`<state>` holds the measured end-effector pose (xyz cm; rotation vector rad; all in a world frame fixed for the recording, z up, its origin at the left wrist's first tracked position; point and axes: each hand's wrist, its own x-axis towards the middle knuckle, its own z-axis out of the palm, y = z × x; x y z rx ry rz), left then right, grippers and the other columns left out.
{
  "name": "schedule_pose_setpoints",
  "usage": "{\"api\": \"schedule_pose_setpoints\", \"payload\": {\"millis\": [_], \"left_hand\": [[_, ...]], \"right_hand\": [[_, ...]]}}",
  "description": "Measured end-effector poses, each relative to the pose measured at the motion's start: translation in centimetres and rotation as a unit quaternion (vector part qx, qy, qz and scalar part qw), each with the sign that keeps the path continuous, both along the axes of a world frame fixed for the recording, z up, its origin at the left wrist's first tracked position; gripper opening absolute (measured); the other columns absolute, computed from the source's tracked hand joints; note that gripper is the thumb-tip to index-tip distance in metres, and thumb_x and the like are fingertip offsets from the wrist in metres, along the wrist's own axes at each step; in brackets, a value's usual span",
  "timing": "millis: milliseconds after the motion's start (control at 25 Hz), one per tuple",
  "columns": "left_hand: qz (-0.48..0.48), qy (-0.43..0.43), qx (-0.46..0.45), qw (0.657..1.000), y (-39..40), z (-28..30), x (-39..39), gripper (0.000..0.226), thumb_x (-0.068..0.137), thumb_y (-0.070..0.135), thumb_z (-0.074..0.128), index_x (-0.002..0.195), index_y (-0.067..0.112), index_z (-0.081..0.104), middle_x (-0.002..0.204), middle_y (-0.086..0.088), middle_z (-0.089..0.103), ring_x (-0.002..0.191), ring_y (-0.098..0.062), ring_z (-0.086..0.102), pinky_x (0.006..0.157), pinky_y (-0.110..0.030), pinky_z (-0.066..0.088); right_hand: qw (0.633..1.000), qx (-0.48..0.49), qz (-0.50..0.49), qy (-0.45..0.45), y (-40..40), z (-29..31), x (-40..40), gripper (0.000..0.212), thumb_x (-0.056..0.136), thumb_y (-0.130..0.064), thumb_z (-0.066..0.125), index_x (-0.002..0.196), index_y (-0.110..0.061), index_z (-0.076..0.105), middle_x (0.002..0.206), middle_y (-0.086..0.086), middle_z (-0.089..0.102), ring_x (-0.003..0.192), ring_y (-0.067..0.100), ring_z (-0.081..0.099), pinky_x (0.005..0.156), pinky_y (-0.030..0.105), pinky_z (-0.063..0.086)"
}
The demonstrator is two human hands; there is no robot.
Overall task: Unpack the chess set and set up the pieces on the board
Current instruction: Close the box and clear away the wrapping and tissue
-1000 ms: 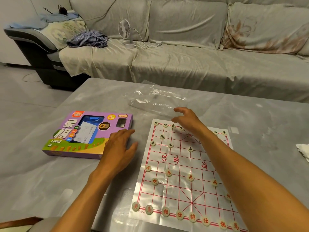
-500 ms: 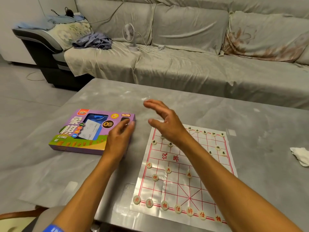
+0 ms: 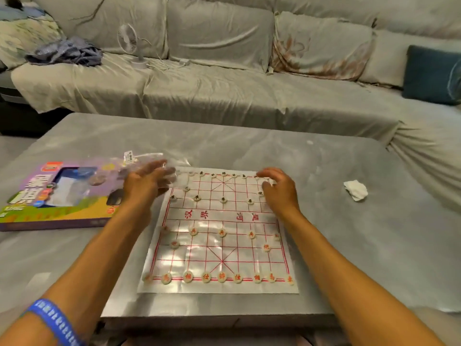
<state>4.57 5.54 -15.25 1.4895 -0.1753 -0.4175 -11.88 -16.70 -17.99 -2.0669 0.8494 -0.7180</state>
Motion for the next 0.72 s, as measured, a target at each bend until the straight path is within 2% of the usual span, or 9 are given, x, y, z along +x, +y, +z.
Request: {"api": "schedule_pose_setpoints", "payload": {"millis": [80, 160, 240, 360, 440, 560, 640, 720], "left_hand": [[-0.038, -0.013, -0.002, 0.999, -3.3, 0.7, -2.1, 0.023, 0.090, 0.017, 0.062, 0.112, 0.022, 0.065, 0.100, -0.001, 0.072, 0.092, -0.018, 0.068, 0.085, -0.034, 0.053], [-0.047, -0.014, -0.008, 0.999, -5.8, 1.1, -3.6, 0.025, 0.088, 0.019, 0.064, 0.113, 0.023, 0.065, 0.100, 0.000, 0.072, 0.094, -0.018, 0.068, 0.089, -0.037, 0.053], [-0.057, -0.018, -0.001, 0.998, -7.5, 0.9, -4.8, 0.025, 0.088, 0.021, 0.065, 0.113, 0.025, 0.065, 0.101, 0.002, 0.072, 0.094, -0.017, 0.068, 0.088, -0.036, 0.053], [-0.073, -0.032, 0.010, 0.997, -9.2, 0.3, -5.9, 0.025, 0.089, 0.023, 0.065, 0.113, 0.025, 0.066, 0.103, 0.000, 0.071, 0.096, -0.019, 0.067, 0.086, -0.036, 0.054], [-0.075, -0.037, 0.017, 0.996, -9.5, -0.3, -6.1, 0.026, 0.090, 0.023, 0.063, 0.115, 0.024, 0.065, 0.105, -0.002, 0.071, 0.097, -0.020, 0.066, 0.086, -0.037, 0.053], [-0.075, -0.058, 0.028, 0.995, -9.5, -0.7, -6.0, 0.025, 0.094, 0.020, 0.058, 0.118, 0.023, 0.065, 0.105, 0.001, 0.071, 0.097, -0.018, 0.067, 0.080, -0.031, 0.053], [-0.074, -0.074, 0.028, 0.994, -9.2, -0.7, -5.8, 0.024, 0.095, 0.018, 0.055, 0.116, 0.024, 0.065, 0.104, 0.003, 0.071, 0.095, -0.016, 0.067, 0.077, -0.028, 0.052], [-0.072, -0.084, 0.032, 0.993, -8.8, -0.8, -5.5, 0.024, 0.096, 0.017, 0.053, 0.115, 0.025, 0.065, 0.105, 0.006, 0.070, 0.097, -0.015, 0.066, 0.080, -0.030, 0.053]], "right_hand": [[0.988, -0.056, -0.122, 0.079, -5.4, -0.9, -4.7, 0.030, 0.089, -0.005, 0.051, 0.114, -0.016, 0.064, 0.133, 0.002, 0.053, 0.123, 0.024, 0.048, 0.098, 0.031, 0.041], [0.958, -0.083, -0.190, 0.199, -9.7, -1.7, -8.8, 0.043, 0.086, -0.009, 0.052, 0.127, -0.019, 0.055, 0.144, 0.006, 0.041, 0.130, 0.030, 0.037, 0.105, 0.040, 0.034], [0.928, -0.065, -0.231, 0.284, -12.8, -2.3, -12.0, 0.054, 0.085, -0.012, 0.051, 0.137, -0.024, 0.043, 0.153, 0.005, 0.024, 0.134, 0.033, 0.027, 0.109, 0.044, 0.027], [0.919, -0.041, -0.231, 0.316, -15.6, -3.0, -14.0, 0.061, 0.085, -0.017, 0.052, 0.141, -0.028, 0.031, 0.152, 0.003, 0.015, 0.130, 0.035, 0.029, 0.108, 0.045, 0.029], [0.918, -0.038, -0.216, 0.329, -16.9, -3.2, -13.6, 0.058, 0.086, -0.020, 0.051, 0.140, -0.028, 0.032, 0.148, 0.005, 0.019, 0.127, 0.036, 0.034, 0.107, 0.044, 0.031], [0.905, -0.046, -0.218, 0.362, -18.5, -3.1, -13.0, 0.049, 0.086, -0.017, 0.049, 0.135, -0.023, 0.045, 0.142, 0.009, 0.039, 0.124, 0.036, 0.040, 0.104, 0.044, 0.033], [0.924, -0.038, -0.223, 0.309, -18.3, -3.3, -12.5, 0.035, 0.084, -0.012, 0.053, 0.119, -0.017, 0.060, 0.130, 0.012, 0.055, 0.114, 0.036, 0.051, 0.096, 0.039, 0.043], [0.952, -0.021, -0.196, 0.235, -16.6, -3.4, -11.3, 0.017, 0.085, -0.009, 0.057, 0.099, -0.016, 0.067, 0.117, 0.011, 0.064, 0.102, 0.033, 0.059, 0.084, 0.032, 0.047]]}}
